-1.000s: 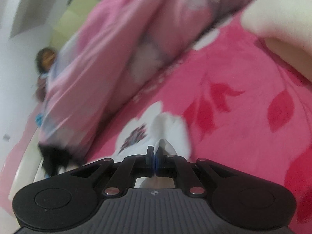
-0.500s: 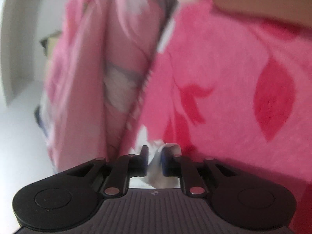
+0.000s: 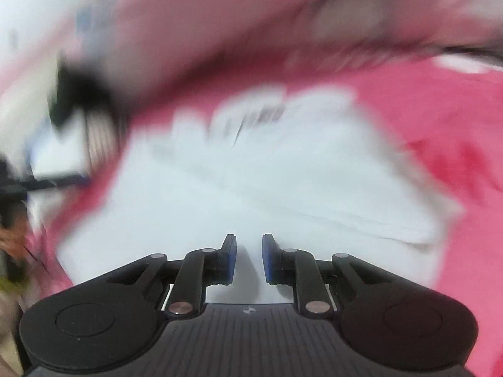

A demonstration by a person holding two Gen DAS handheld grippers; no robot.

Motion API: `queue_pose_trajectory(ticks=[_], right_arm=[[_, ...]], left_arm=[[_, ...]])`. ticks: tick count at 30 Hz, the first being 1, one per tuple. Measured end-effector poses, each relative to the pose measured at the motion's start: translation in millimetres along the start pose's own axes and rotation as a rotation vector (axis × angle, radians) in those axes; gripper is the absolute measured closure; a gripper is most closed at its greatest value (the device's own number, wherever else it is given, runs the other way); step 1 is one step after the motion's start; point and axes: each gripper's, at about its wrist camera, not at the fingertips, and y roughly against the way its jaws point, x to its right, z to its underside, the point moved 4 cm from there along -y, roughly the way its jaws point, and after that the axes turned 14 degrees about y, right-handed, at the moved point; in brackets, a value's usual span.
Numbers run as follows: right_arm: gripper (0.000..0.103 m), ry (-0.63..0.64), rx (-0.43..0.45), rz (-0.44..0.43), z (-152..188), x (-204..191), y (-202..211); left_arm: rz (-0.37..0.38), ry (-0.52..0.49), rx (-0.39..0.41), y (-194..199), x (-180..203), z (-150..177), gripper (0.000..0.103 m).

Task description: Fold clothes

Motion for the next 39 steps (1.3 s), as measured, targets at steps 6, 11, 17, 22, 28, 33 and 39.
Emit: queue_pose_trajectory(ticks=[6, 11, 17, 22, 28, 33, 39], right_arm=[[0.085, -0.246, 0.142, 0.136, -58, 73, -13], [0.084, -0.48, 0.353, 0.129, -29, 90, 51], [0.084, -0.576, 0.523, 0.006, 22, 66, 143], [0.062, -0.564, 0.678, -0.088, 89, 5, 250], [0.044, -0.633, 0.754, -0.273, 159, -46, 286], [0.04, -0.848, 0.493, -0.187, 200, -42, 195], [0.042, -1.003, 0.409, -0.08, 209, -6, 117]], left_arm=[[-0.071, -0.022, -0.015, 11, -12, 24, 0.059], [-0.074, -0.007, 0.038, 43, -9, 11, 0.059], [-0.054, 0.02, 0.094, 136, 7, -28, 0.058], [-0.01, 0.113, 0.107, 218, 15, -43, 0.051], [0.004, 0.226, 0.017, 197, 9, 2, 0.047], [0.026, 0.361, 0.004, 134, -9, 30, 0.047], [0.052, 0.52, 0.001, 59, -29, 61, 0.042]])
